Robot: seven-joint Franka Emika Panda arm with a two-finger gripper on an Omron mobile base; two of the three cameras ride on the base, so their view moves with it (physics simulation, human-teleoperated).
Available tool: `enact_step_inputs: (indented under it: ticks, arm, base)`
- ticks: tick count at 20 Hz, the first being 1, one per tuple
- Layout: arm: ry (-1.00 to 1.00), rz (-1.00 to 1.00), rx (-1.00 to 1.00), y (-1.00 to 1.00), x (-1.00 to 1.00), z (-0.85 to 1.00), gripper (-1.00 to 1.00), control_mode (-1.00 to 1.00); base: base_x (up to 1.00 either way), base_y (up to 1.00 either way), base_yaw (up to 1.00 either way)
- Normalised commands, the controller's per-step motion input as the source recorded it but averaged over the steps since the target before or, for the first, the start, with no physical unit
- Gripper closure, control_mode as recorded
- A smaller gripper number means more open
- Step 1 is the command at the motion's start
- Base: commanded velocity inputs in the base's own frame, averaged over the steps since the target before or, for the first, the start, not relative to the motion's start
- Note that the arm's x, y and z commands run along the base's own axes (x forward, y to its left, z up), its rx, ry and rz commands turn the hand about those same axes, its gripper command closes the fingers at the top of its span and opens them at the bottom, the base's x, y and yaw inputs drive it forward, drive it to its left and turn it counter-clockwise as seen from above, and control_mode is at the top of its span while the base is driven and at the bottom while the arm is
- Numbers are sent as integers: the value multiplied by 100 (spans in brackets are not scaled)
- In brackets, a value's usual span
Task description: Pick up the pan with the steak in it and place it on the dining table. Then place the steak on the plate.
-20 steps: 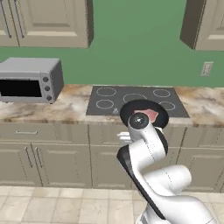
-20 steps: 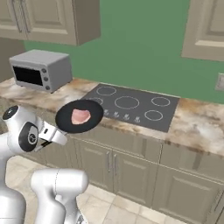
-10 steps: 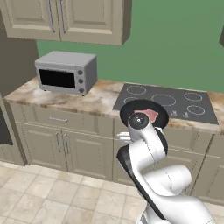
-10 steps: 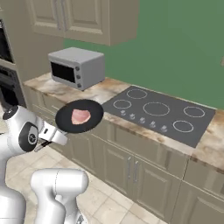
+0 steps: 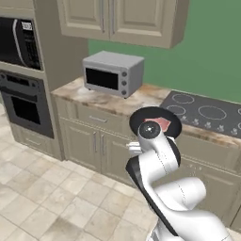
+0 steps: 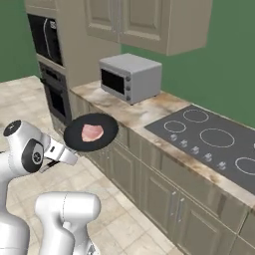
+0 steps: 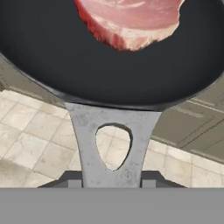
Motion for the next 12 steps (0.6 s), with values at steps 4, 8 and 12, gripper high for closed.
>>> enact_step_inputs:
  ticks: [4, 8, 12]
  arm:
    - [0, 0, 0, 0, 0, 0, 100, 100]
    - [0, 0, 0, 0, 0, 0, 100, 100]
    - [0, 0, 0, 0, 0, 0, 100, 100]
  base:
    - [-9, 0, 45]
    - [-5, 0, 47]
    - [-5, 0, 47]
